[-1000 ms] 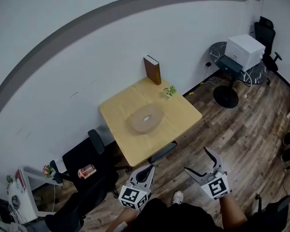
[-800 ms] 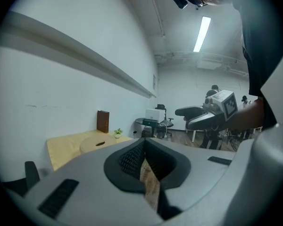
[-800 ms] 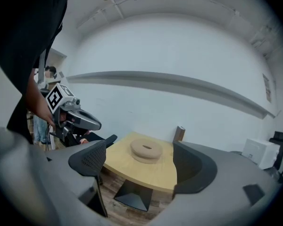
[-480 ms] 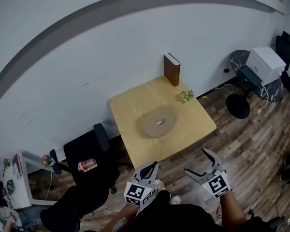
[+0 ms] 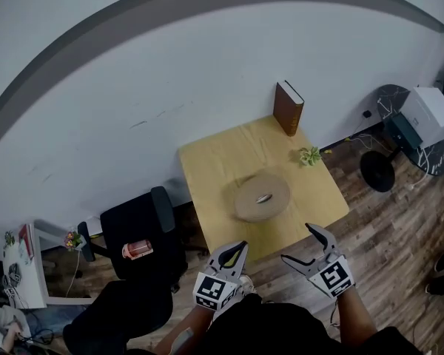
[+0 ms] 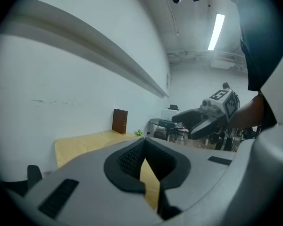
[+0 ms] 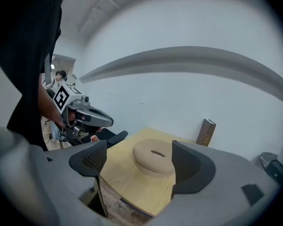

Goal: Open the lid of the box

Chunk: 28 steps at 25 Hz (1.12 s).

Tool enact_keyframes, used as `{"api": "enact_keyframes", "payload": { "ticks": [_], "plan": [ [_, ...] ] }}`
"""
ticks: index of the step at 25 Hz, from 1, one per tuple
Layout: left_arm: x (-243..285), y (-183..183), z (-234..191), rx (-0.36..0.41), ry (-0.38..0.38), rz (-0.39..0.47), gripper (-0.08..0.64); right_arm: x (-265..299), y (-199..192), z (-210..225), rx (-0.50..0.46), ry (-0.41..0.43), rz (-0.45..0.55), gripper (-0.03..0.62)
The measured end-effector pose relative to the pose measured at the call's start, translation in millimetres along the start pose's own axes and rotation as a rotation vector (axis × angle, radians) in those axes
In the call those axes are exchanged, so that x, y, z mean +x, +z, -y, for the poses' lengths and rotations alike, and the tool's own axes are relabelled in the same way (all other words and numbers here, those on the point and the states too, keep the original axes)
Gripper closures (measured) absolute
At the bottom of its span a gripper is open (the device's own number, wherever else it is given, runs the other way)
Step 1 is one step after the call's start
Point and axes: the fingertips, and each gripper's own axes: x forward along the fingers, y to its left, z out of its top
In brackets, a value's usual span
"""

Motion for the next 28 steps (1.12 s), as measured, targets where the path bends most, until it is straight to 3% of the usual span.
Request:
{"api": "enact_keyframes", "payload": {
  "ticks": [5,9,18,22,28],
  "plan": [
    [2.9,6.4,-23.0,-0.002,0.031,0.018,0.543,18.5,7.1,22.2,0.012,-0.023,0.012,0.186],
    [9.0,8.4,-37.3,-0.013,0.039,0.026,0.543,32.0,6.4,34.7,-0.03,-0.003,-0.046,0.183],
    [33.6,0.1,-59.8,-0.033,0.122,-0.003,0.543,65.8,7.0,51.1,-0.074,0.152,-0.064,0.181],
    [46.2,0.8,-63.7,-0.103,0.201,-0.003,0.543,80.8,6.2,59.1,-0.086,0.246,-0.062,0.181],
    [50.2,-5.3,-75.0,-0.181,0.303,-0.003,0.543,105.9,-19.5,70.5,-0.225,0.335,-0.135,0.183]
  ]
}}
